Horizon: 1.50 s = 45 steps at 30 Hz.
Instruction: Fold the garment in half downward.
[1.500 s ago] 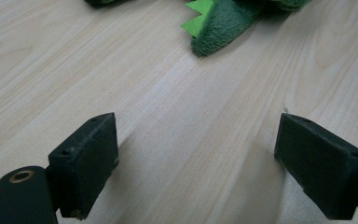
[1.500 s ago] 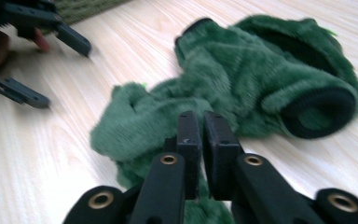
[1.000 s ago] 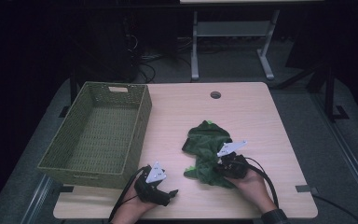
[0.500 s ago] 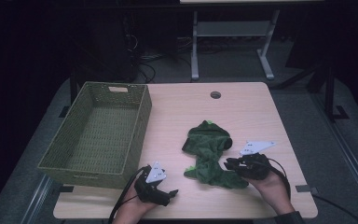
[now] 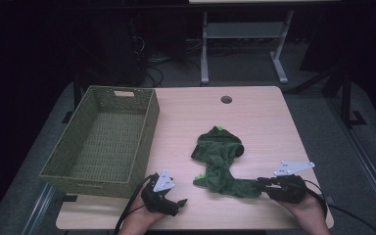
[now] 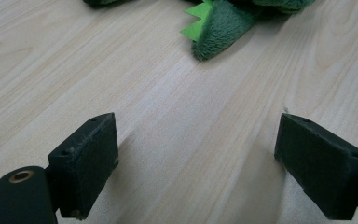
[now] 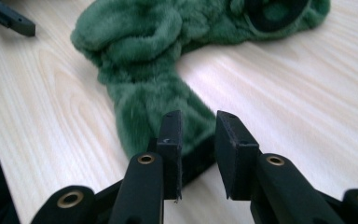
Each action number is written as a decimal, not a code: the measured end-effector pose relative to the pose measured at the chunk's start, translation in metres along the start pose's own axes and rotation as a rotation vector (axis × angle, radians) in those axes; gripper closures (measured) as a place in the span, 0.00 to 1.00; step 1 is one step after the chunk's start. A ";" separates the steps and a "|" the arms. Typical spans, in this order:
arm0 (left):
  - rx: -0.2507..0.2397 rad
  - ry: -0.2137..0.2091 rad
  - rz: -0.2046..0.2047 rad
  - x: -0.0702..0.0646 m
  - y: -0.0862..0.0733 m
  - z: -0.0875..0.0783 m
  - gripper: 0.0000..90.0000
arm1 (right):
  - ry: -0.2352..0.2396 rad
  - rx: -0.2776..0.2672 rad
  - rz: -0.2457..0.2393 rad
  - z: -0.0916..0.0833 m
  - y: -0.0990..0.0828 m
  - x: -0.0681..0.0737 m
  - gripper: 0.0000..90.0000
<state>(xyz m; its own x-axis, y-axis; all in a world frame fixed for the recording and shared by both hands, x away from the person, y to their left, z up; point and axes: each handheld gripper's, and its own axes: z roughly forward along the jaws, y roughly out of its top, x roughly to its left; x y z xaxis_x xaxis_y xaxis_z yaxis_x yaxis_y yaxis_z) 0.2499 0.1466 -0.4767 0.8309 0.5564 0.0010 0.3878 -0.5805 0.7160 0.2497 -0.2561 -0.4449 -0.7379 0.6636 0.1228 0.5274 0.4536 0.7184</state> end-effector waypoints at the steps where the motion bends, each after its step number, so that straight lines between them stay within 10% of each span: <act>1: 0.000 0.000 0.000 0.000 0.000 0.000 0.14 | 0.001 0.003 0.013 -0.002 -0.002 0.000 0.79; 26: 0.000 0.001 0.001 0.000 0.001 0.001 0.14 | 0.090 0.063 0.047 0.003 -0.028 0.005 0.81; 45: -0.001 0.003 -0.003 0.000 0.001 0.001 0.14 | 0.082 -0.035 -0.039 -0.010 -0.007 0.007 0.96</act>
<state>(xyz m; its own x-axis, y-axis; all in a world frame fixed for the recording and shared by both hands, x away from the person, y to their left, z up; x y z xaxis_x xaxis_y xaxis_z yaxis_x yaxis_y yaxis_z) 0.2506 0.1450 -0.4769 0.8286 0.5598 0.0007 0.3900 -0.5781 0.7168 0.2366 -0.2605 -0.4419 -0.7903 0.5944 0.1485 0.4834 0.4561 0.7472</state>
